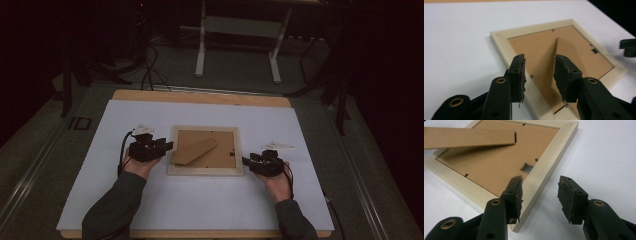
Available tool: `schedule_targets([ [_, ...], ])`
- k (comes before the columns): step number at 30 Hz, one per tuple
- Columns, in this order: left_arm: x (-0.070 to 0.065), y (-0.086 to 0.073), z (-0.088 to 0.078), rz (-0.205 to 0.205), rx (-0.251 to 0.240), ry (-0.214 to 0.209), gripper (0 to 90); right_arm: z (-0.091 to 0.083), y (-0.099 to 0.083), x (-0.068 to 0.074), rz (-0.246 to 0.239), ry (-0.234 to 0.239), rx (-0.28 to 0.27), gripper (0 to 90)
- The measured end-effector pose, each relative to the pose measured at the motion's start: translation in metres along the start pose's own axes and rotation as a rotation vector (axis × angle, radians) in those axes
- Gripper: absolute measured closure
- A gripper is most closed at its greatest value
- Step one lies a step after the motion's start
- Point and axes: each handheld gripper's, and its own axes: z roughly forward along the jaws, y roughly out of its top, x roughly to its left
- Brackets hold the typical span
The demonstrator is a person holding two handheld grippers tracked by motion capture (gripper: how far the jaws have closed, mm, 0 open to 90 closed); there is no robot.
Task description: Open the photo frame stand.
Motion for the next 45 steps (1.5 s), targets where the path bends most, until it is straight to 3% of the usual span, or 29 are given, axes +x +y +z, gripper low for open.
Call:
schedule_targets([
  [3,-0.003,0.006,0.004,-0.002,0.003,-0.026,59.2,0.001,0.0,0.0,0.002,0.001,0.002,53.1],
  [13,-0.009,0.017,0.033,-0.031,0.086,-0.129,44.4,0.0,-0.002,-0.001,0.001,-0.002,0.006,52.1],
  [18,-0.008,0.016,0.044,-0.059,0.115,-0.135,40.3,0.001,-0.003,-0.001,0.002,-0.001,0.008,51.5],
  [21,-0.007,0.016,0.049,-0.07,0.135,-0.151,39.5,0.001,-0.003,-0.001,0.005,0.0,0.008,51.4],
  [26,-0.003,0.014,0.059,-0.125,0.174,-0.193,39.1,0.002,-0.003,-0.001,0.008,-0.003,0.008,51.2],
  [32,0.0,0.009,0.064,-0.144,0.203,-0.232,44.8,0.002,-0.003,-0.001,0.01,-0.001,0.008,51.0],
  [40,0.003,0.003,0.068,-0.181,0.229,-0.274,46.1,0.003,-0.004,0.0,0.008,0.001,0.014,50.9],
  [45,0.005,0.0,0.071,-0.21,0.251,-0.323,46.8,0.004,-0.004,0.0,0.007,0.004,0.017,50.8],
])
